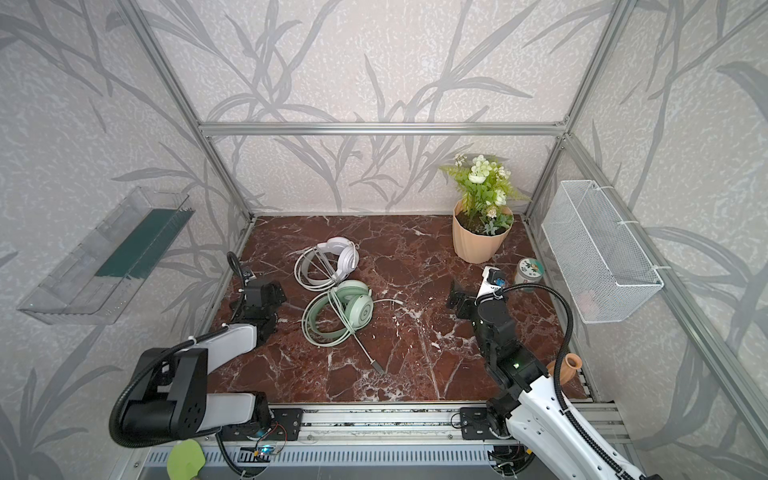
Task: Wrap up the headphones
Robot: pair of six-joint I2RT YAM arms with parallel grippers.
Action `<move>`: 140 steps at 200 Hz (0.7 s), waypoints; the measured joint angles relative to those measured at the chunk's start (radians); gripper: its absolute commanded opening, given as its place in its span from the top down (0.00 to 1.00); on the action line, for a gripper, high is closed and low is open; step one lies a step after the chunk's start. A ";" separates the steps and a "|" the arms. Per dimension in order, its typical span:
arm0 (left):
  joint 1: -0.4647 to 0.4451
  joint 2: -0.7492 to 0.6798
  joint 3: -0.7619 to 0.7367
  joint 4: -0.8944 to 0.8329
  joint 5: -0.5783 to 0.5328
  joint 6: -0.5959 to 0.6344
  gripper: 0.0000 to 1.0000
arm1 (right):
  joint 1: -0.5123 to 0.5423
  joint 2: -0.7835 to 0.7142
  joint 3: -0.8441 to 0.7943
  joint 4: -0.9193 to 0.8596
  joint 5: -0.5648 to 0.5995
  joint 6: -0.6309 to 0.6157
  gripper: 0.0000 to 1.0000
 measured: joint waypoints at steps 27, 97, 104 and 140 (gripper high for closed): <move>0.001 0.073 -0.026 0.195 0.087 0.061 0.01 | -0.001 -0.018 -0.005 0.010 0.006 -0.003 0.01; 0.001 0.184 -0.031 0.441 0.188 0.126 0.01 | -0.021 0.020 -0.010 0.050 0.032 -0.020 0.01; 0.001 0.192 -0.034 0.463 0.189 0.131 0.01 | -0.030 0.043 -0.010 0.068 0.055 -0.013 0.01; -0.016 0.207 -0.044 0.511 0.177 0.153 0.01 | -0.104 0.254 0.049 0.100 0.217 0.049 0.01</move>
